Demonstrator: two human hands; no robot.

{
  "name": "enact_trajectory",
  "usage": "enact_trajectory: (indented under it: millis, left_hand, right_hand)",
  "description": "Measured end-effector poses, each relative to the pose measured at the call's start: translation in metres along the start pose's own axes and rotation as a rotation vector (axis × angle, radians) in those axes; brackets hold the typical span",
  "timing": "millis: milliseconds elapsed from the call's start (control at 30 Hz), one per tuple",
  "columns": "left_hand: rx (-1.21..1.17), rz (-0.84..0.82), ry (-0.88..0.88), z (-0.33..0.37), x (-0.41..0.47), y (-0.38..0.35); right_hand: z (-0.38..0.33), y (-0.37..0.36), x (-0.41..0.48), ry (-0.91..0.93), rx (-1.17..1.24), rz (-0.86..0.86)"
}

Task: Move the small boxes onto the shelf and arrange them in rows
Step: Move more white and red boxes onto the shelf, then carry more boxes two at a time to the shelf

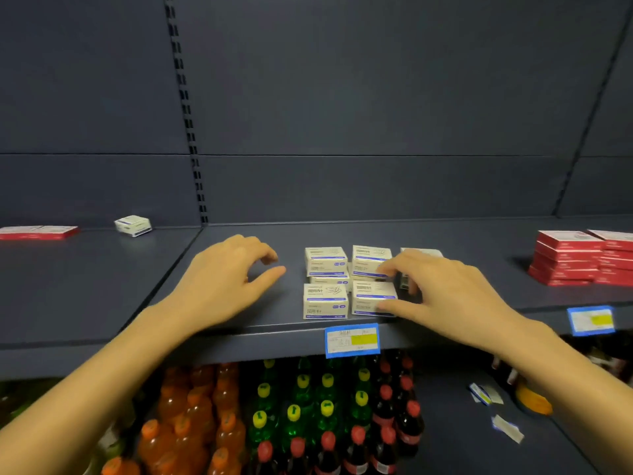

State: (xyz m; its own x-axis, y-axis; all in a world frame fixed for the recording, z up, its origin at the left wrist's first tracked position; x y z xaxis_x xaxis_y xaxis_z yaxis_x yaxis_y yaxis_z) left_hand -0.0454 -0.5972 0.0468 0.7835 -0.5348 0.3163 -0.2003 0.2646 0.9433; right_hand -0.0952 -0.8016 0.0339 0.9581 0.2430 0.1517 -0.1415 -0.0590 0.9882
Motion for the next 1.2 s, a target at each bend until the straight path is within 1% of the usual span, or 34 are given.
enact_trajectory:
  millis: [100,233,467,600,733,867,967,1200]
  left_hand:
    - [0.092,0.042,0.094,-0.012,-0.014,0.014]
    - [0.159,0.052,0.243,-0.032,-0.045,0.031]
    - [0.237,0.064,0.548,-0.075,-0.140,0.064]
    - [0.253,0.077,0.683,-0.095,-0.192,0.085]
    - [0.259,0.070,0.755,-0.116,-0.226,0.101]
    - [0.250,0.056,0.790,-0.147,-0.248,0.113]
    - [0.232,0.059,0.775,-0.172,-0.259,0.121]
    - [0.233,-0.018,0.713,-0.245,-0.277,0.131]
  right_hand:
    - [-0.019,0.021,0.008,0.109,-0.023,0.041]
    - [-0.062,0.035,0.034,0.306,-0.007,0.017]
    - [-0.159,0.022,0.071,0.602,-0.038,0.001]
    - [-0.213,0.014,0.087,0.699,-0.041,-0.007]
    - [-0.255,0.004,0.103,0.723,-0.039,-0.041]
    - [-0.292,-0.005,0.121,0.712,-0.024,-0.068]
    - [-0.317,-0.012,0.136,0.686,-0.009,-0.082]
    - [-0.371,-0.026,0.174,0.569,0.032,-0.115]
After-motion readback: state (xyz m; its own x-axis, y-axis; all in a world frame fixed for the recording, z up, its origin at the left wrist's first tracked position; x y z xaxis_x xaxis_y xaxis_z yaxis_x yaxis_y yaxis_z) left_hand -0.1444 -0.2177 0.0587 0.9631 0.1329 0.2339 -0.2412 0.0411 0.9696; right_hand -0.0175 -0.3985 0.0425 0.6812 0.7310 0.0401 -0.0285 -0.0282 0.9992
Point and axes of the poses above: each hand's wrist, its own x-axis towards the middle knuckle, its own y-axis out of the back of the hand, z = x × y, the point moved 10 cm from there along x, towards the middle knuckle, and after that the axes turned 15 degrees about -z, right-handed, at the moved point
